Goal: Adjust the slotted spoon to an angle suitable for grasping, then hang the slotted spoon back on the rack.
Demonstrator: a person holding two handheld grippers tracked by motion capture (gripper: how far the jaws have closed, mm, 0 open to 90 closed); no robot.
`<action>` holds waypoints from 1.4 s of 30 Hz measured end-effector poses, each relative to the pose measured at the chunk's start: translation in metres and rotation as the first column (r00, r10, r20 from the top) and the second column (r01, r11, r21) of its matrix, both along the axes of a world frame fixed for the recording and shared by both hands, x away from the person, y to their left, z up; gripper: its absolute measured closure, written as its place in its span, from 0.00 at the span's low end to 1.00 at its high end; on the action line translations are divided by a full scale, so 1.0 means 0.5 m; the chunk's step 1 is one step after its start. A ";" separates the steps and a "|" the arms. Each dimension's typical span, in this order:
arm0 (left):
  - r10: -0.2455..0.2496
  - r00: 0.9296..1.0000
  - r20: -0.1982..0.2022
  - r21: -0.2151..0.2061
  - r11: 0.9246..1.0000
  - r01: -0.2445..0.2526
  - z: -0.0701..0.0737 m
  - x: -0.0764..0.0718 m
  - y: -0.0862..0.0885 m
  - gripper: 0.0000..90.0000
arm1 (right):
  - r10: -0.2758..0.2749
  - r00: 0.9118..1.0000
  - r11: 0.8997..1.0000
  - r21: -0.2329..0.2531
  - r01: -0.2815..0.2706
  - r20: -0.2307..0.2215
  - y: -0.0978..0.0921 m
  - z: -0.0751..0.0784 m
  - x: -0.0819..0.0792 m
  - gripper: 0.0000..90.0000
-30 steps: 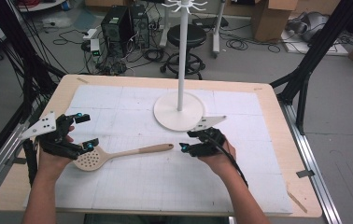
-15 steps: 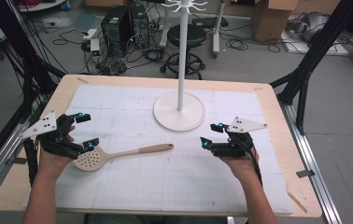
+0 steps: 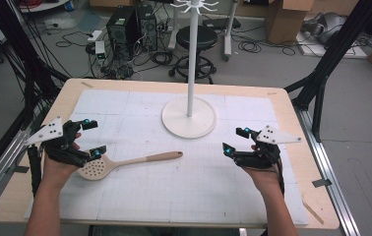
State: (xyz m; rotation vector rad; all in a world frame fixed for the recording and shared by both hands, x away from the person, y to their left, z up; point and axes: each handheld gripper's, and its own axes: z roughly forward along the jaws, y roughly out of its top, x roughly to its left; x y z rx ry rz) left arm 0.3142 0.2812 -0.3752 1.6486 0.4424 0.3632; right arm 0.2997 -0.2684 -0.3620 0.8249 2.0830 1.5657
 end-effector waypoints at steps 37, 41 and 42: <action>-0.036 0.999 -0.013 0.045 0.998 0.037 -0.001 0.003 -0.025 0.06 | -0.012 1.000 0.999 0.036 0.012 -0.002 -0.008 -0.003 0.006 0.16; -0.042 0.999 -0.019 0.053 0.998 0.043 -0.001 0.001 -0.029 0.06 | -0.019 1.000 0.999 0.040 0.020 -0.004 -0.010 -0.001 0.006 0.17; -0.044 0.999 -0.017 0.051 0.998 0.045 -0.001 0.000 -0.029 0.06 | -0.018 1.000 0.999 0.039 0.018 0.000 -0.009 0.000 0.005 0.16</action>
